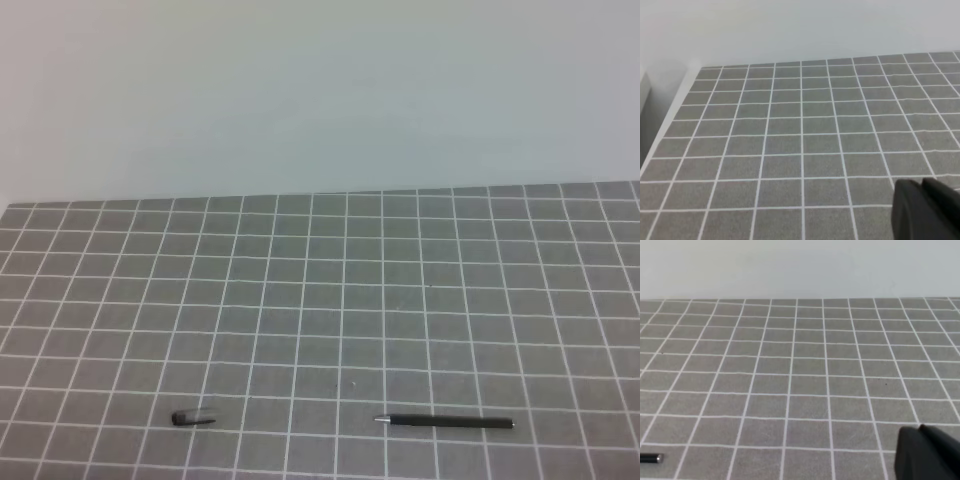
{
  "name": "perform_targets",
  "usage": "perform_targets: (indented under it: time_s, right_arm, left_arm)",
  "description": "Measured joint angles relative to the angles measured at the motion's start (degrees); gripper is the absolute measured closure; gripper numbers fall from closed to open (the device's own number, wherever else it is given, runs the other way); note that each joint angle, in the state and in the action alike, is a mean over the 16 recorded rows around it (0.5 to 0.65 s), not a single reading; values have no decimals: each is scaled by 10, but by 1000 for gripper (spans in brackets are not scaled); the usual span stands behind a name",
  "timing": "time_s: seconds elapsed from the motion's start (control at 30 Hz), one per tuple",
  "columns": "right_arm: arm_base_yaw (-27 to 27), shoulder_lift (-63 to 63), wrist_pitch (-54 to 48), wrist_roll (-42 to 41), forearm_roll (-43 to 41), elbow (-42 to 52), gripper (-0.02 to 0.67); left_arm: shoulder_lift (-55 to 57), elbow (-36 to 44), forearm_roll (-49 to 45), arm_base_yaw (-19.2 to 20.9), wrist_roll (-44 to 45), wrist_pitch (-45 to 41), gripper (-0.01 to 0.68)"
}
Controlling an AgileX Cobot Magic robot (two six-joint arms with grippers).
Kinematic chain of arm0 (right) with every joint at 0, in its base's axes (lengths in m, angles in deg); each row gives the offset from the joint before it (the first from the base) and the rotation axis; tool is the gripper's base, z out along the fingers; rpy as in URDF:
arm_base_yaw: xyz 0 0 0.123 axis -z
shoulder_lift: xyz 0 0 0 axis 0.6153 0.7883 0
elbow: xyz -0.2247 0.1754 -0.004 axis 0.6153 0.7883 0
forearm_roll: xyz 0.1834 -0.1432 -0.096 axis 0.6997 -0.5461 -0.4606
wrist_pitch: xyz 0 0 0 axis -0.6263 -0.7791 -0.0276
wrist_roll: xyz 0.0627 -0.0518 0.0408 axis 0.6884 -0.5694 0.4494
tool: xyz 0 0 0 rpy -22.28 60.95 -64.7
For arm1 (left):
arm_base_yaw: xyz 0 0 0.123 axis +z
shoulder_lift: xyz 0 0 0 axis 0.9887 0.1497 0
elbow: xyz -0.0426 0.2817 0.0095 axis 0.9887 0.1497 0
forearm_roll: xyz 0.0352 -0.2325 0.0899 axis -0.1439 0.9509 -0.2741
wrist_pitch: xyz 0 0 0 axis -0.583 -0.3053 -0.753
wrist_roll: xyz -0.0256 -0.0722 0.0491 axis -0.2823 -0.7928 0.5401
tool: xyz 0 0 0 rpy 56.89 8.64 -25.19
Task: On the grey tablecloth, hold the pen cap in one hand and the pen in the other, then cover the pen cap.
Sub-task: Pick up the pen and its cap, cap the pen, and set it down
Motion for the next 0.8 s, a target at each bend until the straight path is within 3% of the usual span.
perform_targets:
  time_s: [0.4, 0.8]
  right_arm:
    - [0, 0, 21, 0, -1, 0, 652]
    - [0, 0, 243, 0, -4, 0, 652]
  left_arm:
    - [0, 0, 0, 0, 0, 103, 673]
    - [0, 0, 0, 0, 1, 386, 673]
